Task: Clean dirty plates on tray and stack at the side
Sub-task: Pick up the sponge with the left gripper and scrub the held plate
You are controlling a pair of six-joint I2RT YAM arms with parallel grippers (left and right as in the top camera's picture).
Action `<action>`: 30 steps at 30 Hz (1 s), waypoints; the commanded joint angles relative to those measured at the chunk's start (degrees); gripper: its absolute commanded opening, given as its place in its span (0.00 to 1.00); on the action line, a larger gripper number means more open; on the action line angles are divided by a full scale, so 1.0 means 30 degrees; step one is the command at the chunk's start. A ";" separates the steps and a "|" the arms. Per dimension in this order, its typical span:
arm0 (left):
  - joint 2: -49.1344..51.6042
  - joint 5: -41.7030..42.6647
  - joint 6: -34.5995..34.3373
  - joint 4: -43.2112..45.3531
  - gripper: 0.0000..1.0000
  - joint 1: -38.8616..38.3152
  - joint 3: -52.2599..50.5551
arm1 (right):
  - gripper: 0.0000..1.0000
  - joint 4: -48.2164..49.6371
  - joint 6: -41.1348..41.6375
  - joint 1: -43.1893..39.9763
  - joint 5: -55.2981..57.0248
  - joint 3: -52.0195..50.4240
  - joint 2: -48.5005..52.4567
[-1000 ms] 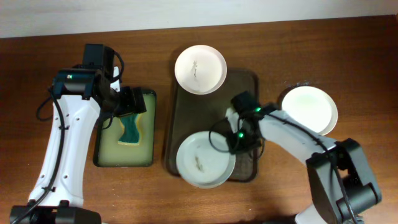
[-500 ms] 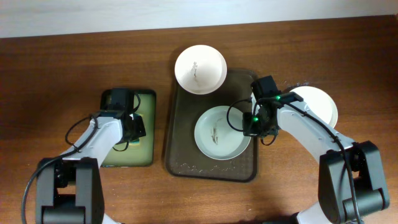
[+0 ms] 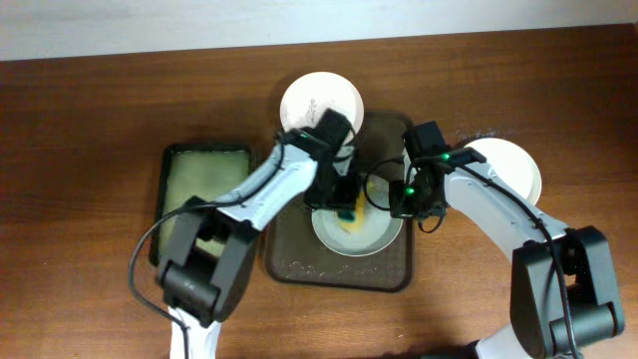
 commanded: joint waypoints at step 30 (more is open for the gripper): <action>0.1909 -1.2123 -0.2412 -0.2637 0.00 0.1311 0.0998 | 0.04 0.1282 0.5326 -0.0015 0.0699 0.0146 -0.0342</action>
